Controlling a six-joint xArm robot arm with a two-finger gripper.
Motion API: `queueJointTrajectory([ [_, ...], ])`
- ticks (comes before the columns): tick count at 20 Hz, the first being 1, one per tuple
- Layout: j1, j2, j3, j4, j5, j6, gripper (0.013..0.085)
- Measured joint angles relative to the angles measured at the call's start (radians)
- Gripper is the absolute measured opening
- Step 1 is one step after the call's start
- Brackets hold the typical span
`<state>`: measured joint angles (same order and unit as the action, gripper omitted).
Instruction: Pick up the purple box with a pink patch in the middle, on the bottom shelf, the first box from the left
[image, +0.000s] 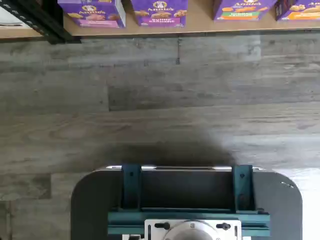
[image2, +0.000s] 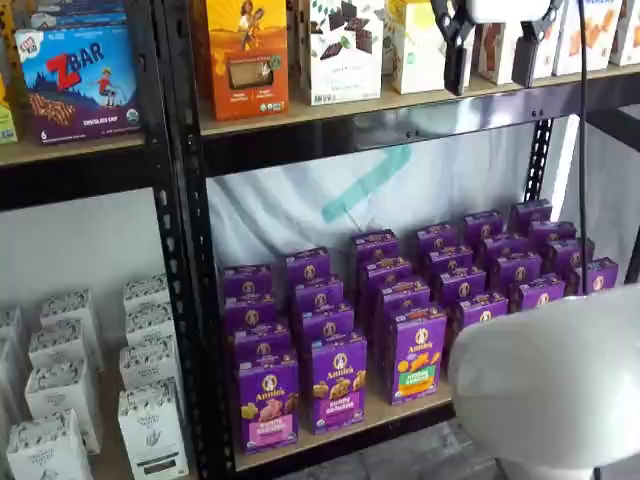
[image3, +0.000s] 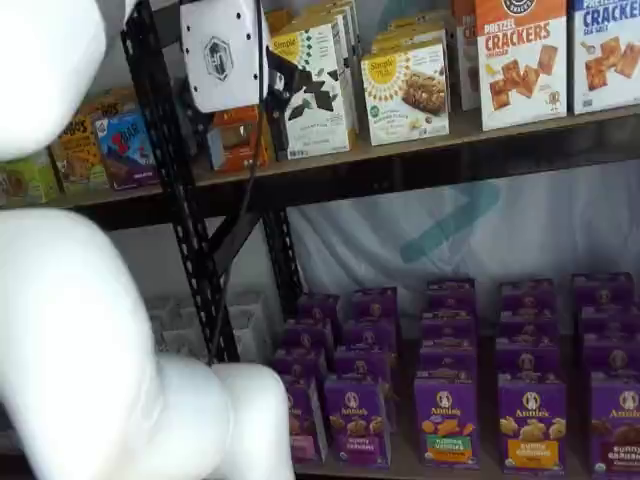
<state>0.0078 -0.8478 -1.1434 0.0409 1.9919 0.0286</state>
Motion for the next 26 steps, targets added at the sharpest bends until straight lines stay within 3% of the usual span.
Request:
queueJointTrajectory([
  [2,0.023,-0.009,0.008,-0.025,-0.016,0.012,0.085],
  [6,0.018,-0.016,0.018,-0.017,-0.028,0.011,0.085],
  [15,0.076,-0.029,0.115,-0.039,-0.106,0.061,0.085],
  [26,0.149,-0.017,0.366,-0.034,-0.358,0.138,0.085],
])
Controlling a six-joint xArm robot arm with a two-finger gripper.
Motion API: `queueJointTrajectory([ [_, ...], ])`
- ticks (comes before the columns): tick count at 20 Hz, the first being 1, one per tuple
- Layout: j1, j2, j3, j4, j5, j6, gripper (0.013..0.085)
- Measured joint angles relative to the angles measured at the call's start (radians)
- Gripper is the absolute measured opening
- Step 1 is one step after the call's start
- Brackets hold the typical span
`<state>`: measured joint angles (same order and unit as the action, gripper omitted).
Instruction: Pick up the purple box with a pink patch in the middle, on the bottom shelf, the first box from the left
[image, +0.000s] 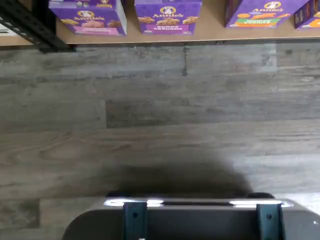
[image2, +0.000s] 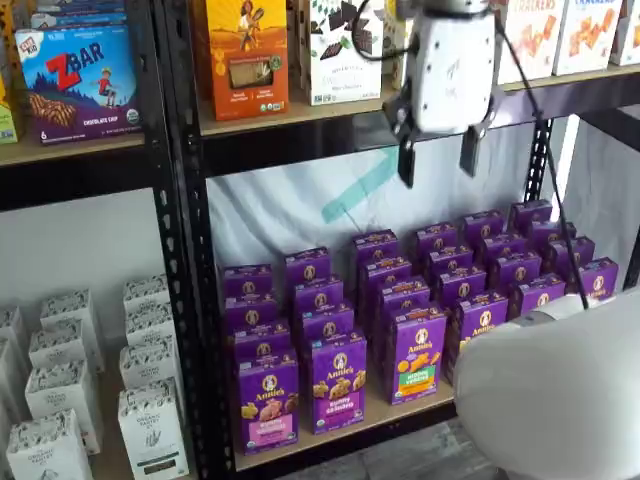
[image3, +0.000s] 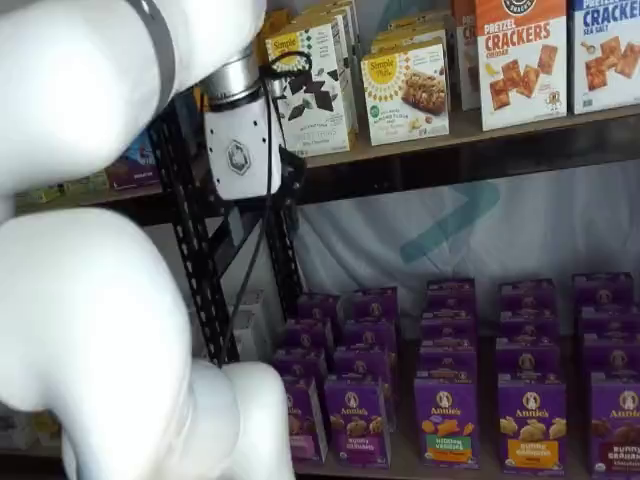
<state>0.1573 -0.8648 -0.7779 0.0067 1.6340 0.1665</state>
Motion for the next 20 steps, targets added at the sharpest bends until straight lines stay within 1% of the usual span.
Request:
queueJointTrajectory([
  [2,-0.001,0.005,0.073,0.001,-0.084,0.0,0.085],
  [7,-0.028,0.051,0.21,0.04,-0.256,-0.034,0.085],
  [9,-0.026,0.084,0.252,0.048,-0.323,-0.037,0.085],
  [13,-0.001,0.208,0.328,0.051,-0.497,-0.023,0.085],
  [16,0.027,0.329,0.39,0.062,-0.707,-0.012,0.085],
  [17,0.034,0.365,0.4,0.063,-0.76,-0.008,0.085],
  [20,0.063,0.52,0.401,0.047,-0.91,0.024,0.085],
])
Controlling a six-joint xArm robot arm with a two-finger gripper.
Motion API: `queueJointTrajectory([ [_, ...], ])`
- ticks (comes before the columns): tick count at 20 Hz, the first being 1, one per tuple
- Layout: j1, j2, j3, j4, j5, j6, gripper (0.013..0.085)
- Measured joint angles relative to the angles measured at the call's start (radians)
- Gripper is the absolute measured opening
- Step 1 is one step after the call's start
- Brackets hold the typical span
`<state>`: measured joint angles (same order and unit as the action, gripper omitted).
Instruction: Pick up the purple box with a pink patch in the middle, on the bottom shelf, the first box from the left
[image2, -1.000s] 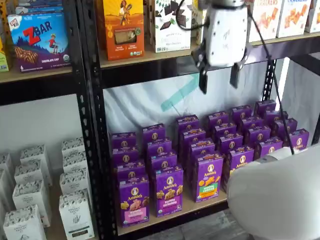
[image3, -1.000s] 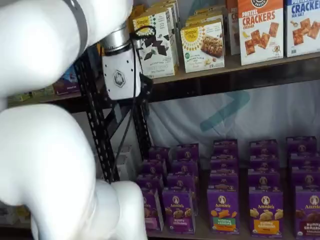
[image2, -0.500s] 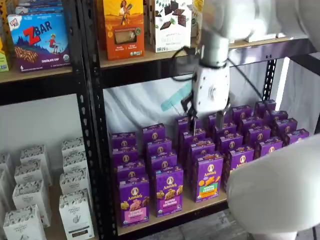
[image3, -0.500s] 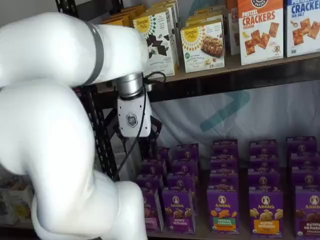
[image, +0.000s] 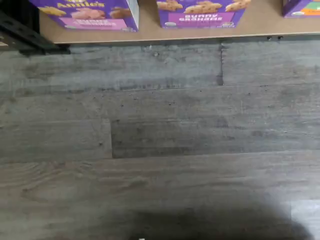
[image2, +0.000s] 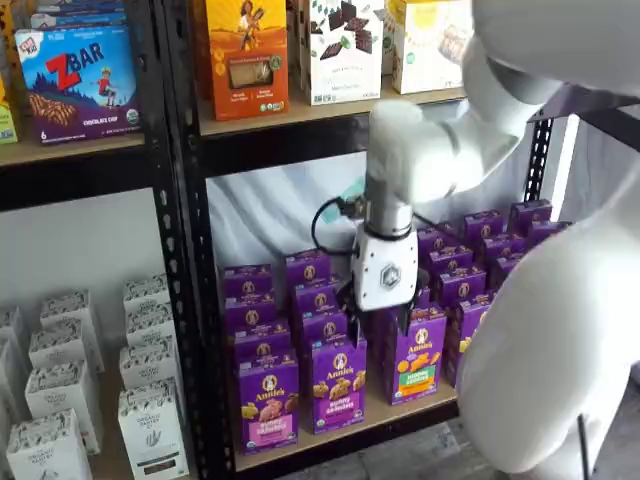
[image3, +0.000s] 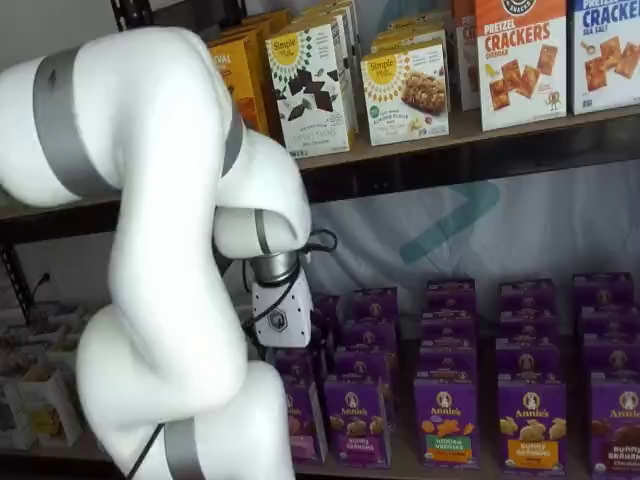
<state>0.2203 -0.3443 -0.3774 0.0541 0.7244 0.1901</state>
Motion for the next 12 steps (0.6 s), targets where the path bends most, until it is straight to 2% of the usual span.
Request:
queueJointTrajectory([
  [5,0.05,0.258,-0.049,-0.012,-0.208,0.051,0.085],
  [8,0.077,0.391,-0.091,-0.069,-0.321,0.126,0.085],
  [12,0.11,0.559,-0.18,-0.088,-0.398,0.177,0.085],
])
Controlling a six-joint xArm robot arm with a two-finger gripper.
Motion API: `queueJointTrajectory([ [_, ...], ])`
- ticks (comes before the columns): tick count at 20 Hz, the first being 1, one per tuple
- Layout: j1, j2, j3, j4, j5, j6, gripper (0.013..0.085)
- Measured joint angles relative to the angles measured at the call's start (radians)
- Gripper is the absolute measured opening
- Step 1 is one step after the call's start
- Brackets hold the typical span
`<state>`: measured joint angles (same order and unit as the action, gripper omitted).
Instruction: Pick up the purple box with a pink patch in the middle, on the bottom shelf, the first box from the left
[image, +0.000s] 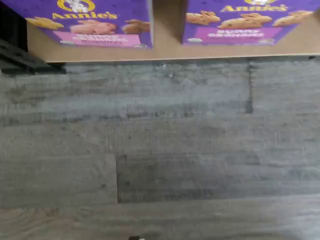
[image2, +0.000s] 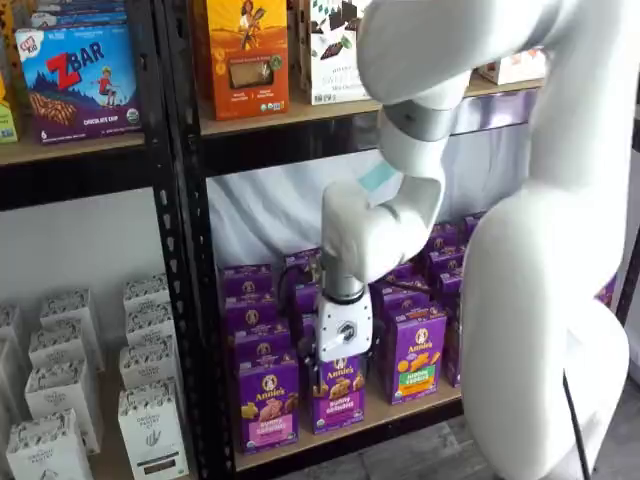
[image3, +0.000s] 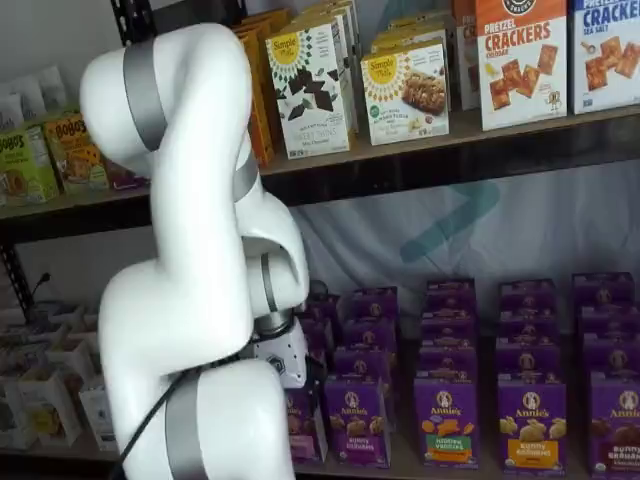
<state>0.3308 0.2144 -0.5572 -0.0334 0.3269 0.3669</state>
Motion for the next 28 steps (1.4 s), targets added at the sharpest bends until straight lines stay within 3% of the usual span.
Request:
queueJointTrajectory([
  [7,0.034,0.19,-0.138,-0.074,-0.074,0.105,0.085],
  [13,0.045,0.292,-0.254,-0.112,-0.057,0.153,0.085],
  [17,0.05,0.349,-0.338,-0.054,-0.033,0.102,0.085],
  [21,0.042,0.392,-0.409,-0.065,-0.012,0.105,0.085],
  [28,0.039,0.45,-0.5,0.013,-0.012,0.025,0.085],
])
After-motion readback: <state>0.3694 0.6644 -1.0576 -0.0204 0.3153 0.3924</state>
